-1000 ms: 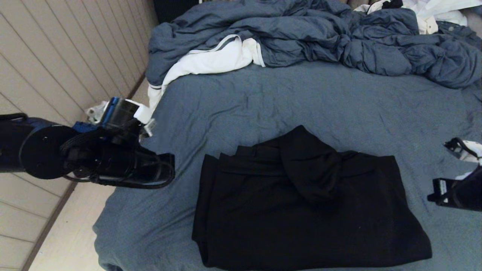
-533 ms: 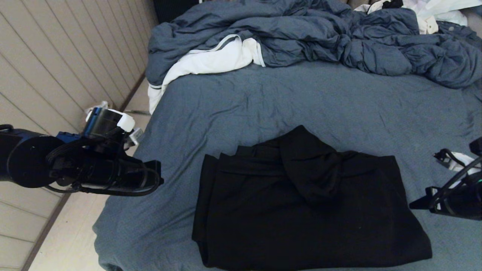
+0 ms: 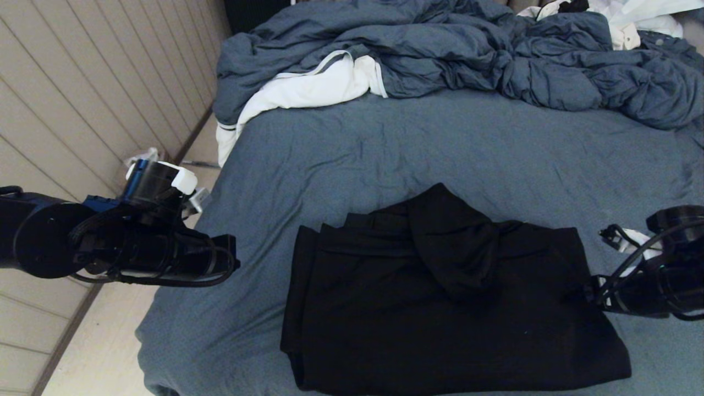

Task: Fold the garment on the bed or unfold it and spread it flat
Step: Fold the black sweatshirt

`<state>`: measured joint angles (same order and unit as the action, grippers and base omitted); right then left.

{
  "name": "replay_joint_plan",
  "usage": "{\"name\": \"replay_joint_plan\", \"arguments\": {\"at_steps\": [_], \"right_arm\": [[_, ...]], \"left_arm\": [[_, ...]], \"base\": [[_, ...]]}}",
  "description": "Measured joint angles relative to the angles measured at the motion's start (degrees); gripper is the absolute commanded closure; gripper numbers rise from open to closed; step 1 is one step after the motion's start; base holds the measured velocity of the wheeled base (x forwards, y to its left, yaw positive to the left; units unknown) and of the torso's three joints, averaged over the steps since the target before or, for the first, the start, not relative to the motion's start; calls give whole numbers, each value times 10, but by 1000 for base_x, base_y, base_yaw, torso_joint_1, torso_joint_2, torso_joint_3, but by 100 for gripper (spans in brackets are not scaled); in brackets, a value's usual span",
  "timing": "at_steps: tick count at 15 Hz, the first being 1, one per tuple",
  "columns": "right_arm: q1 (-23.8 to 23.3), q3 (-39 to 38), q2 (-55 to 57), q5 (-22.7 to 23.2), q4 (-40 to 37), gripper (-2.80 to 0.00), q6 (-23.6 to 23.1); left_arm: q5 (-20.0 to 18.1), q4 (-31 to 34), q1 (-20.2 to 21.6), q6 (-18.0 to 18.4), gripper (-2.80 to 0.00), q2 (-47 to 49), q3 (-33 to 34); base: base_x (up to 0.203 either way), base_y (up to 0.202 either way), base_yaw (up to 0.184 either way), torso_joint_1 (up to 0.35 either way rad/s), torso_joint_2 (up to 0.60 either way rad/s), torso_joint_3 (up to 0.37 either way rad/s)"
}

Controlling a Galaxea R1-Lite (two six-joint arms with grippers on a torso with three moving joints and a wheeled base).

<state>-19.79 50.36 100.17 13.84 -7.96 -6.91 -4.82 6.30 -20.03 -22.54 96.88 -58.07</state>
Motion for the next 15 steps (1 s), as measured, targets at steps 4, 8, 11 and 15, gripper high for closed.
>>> {"name": "replay_joint_plan", "arguments": {"at_steps": [4,8,11,15], "right_arm": [[19,5,47,-1,35,-280,3],[29,1,81,-1,55,-280,5],[32,1,92,0,57,0,8],[39,0,96,2,76,0,20]], "left_arm": [[0,-3,-1,0,0,3,5],[0,-5,-1,2,0,6,9],[1,-28,-2,4,0,6,21],[1,-29,-2,4,0,6,26]], "base": [[0,0,0,0,0,0],[0,0,0,0,0,0],[0,0,0,0,0,0],[0,0,0,0,0,0]]}}
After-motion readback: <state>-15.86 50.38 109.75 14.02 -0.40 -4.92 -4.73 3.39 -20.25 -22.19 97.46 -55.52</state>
